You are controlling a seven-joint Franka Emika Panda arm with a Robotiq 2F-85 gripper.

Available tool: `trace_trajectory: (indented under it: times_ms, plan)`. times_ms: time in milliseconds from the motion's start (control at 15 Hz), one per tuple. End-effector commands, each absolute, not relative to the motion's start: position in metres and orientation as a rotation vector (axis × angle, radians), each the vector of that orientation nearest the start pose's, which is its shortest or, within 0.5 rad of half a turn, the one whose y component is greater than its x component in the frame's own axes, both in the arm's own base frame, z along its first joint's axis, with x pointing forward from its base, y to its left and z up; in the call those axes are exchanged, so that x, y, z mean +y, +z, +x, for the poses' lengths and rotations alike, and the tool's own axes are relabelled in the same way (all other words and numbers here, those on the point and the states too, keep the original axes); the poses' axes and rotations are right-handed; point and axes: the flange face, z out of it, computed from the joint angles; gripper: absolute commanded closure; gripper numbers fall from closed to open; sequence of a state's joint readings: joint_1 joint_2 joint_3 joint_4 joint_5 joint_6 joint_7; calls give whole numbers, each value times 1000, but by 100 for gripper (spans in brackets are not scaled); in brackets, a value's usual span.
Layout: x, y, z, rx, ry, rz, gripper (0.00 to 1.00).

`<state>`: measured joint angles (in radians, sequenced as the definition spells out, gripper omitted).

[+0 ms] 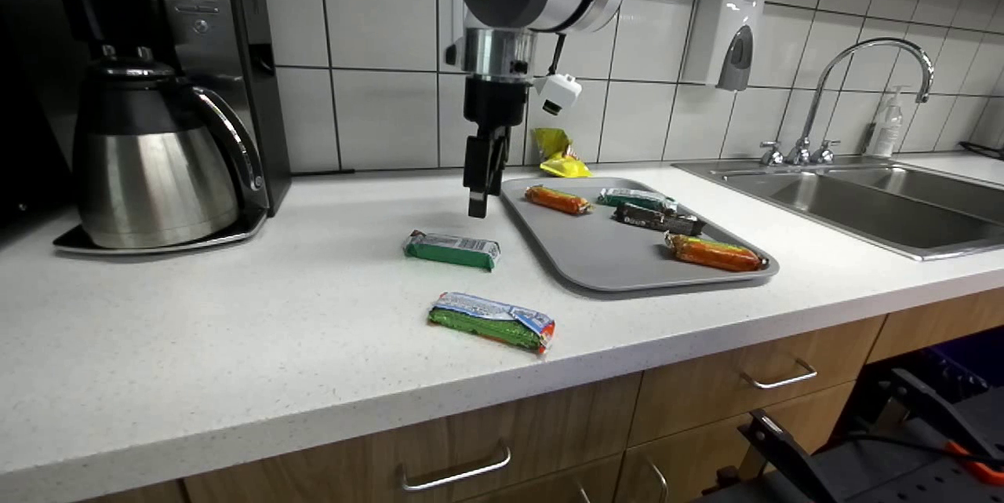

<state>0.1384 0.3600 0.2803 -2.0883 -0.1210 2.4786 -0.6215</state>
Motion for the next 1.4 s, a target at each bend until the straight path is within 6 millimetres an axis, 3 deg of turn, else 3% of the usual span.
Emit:
trace_trajectory:
  times_ms: [0, 667, 1333]
  plan:
    - [246, 265, 525, -1770, -98, -2593, 0]
    - [280, 249, 519, -1758, -91, -2575, 0]
    - [288, 225, 518, -1742, -62, -2574, 0]
